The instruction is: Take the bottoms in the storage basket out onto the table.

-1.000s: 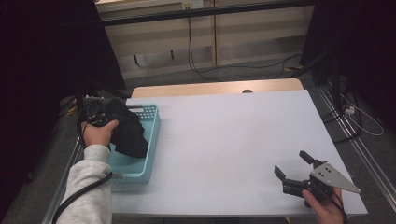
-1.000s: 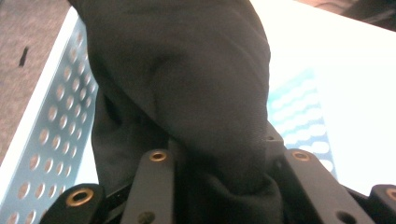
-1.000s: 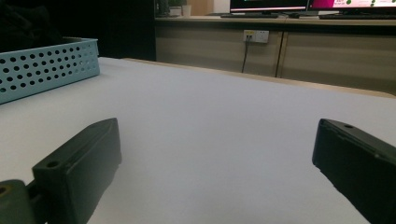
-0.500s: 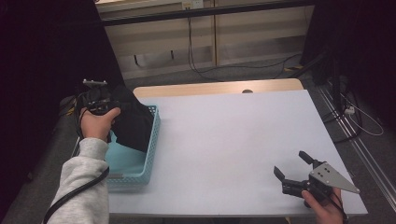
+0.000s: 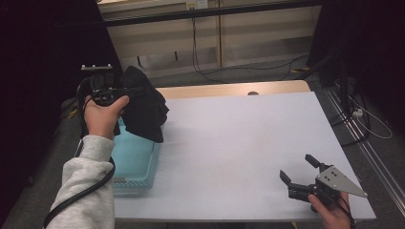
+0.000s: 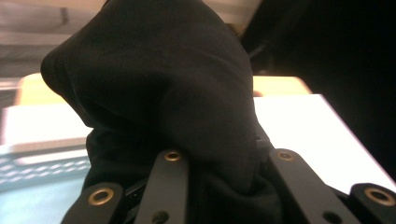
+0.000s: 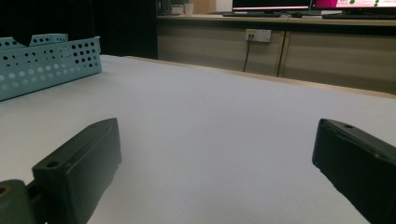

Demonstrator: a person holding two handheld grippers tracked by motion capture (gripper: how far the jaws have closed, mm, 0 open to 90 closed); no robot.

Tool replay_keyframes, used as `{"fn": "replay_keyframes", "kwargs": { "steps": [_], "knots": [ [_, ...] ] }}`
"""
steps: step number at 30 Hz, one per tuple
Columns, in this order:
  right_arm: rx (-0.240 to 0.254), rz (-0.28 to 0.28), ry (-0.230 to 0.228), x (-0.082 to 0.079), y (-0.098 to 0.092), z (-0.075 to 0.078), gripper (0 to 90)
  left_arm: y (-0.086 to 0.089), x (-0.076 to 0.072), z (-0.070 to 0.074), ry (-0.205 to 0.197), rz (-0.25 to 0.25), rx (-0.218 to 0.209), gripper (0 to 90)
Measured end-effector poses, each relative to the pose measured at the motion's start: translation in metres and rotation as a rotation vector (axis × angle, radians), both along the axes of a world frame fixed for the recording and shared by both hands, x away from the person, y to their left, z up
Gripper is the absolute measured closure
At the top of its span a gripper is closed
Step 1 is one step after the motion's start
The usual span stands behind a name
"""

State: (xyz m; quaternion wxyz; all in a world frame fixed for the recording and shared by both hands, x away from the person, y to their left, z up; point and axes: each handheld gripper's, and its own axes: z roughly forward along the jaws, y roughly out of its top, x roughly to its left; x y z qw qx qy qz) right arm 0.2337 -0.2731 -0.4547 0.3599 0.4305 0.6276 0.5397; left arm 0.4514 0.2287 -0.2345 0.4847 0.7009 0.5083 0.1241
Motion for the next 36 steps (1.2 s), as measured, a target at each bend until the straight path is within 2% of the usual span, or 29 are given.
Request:
{"fn": "replay_keyframes", "kwargs": {
  "steps": [1, 2, 3, 4, 7, 8, 9, 10, 18, 19, 22, 26, 34, 35, 36],
  "knots": [
    [-0.002, 0.002, -0.001, 0.0, 0.001, 0.0, 0.5, -0.01, -0.003, 0.003, -0.01, -0.033, -0.013, 76.7],
    [-0.002, 0.002, -0.001, 0.0, 0.001, 0.0, 0.5, -0.01, -0.003, 0.003, -0.01, -0.033, -0.013, 76.7],
    [-0.004, 0.004, -0.001, 0.0, 0.001, 0.0, 0.5, -0.021, -0.007, 0.003, -0.019, -0.074, -0.007, 76.7],
    [-0.004, 0.004, -0.001, 0.0, 0.001, 0.0, 0.5, -0.021, -0.007, 0.003, -0.019, -0.074, -0.007, 76.7],
    [-0.003, 0.003, -0.002, 0.0, 0.0, 0.0, 0.5, -0.042, -0.014, -0.002, -0.032, -0.134, -0.002, 76.7],
    [-0.003, 0.003, -0.002, 0.0, 0.0, 0.0, 0.5, -0.042, -0.014, -0.002, -0.032, -0.134, -0.002, 76.7],
    [-0.003, 0.001, -0.004, 0.0, 0.0, 0.001, 0.5, -0.052, -0.018, -0.007, -0.037, -0.165, 0.006, 76.7],
    [-0.003, 0.001, -0.004, 0.0, 0.0, 0.001, 0.5, -0.052, -0.018, -0.007, -0.037, -0.165, 0.006, 76.7],
    [-0.007, 0.003, -0.005, 0.0, 0.0, 0.001, 0.5, -0.085, -0.029, -0.033, -0.017, -0.27, -0.002, 76.7],
    [-0.008, 0.003, -0.004, 0.0, 0.0, 0.001, 0.5, -0.092, -0.033, -0.039, -0.014, -0.296, 0.004, 76.7],
    [-0.008, 0.003, -0.004, 0.0, 0.0, 0.001, 0.5, -0.098, -0.036, -0.043, -0.016, -0.318, 0.008, 76.7],
    [-0.008, 0.005, -0.001, 0.0, 0.001, 0.0, 0.5, -0.115, -0.046, -0.054, -0.016, -0.376, 0.008, 76.7],
    [-0.015, 0.005, -0.001, 0.0, 0.002, 0.0, 0.5, -0.146, -0.059, -0.073, -0.018, -0.479, -0.024, 76.3],
    [-0.016, 0.006, 0.0, 0.0, 0.002, 0.001, 0.5, -0.154, -0.06, -0.081, -0.04, -0.499, -0.015, 73.6],
    [-0.016, 0.006, 0.0, 0.0, 0.002, 0.001, 0.5, -0.154, -0.06, -0.081, -0.04, -0.499, -0.015, 69.0]
  ]
}}
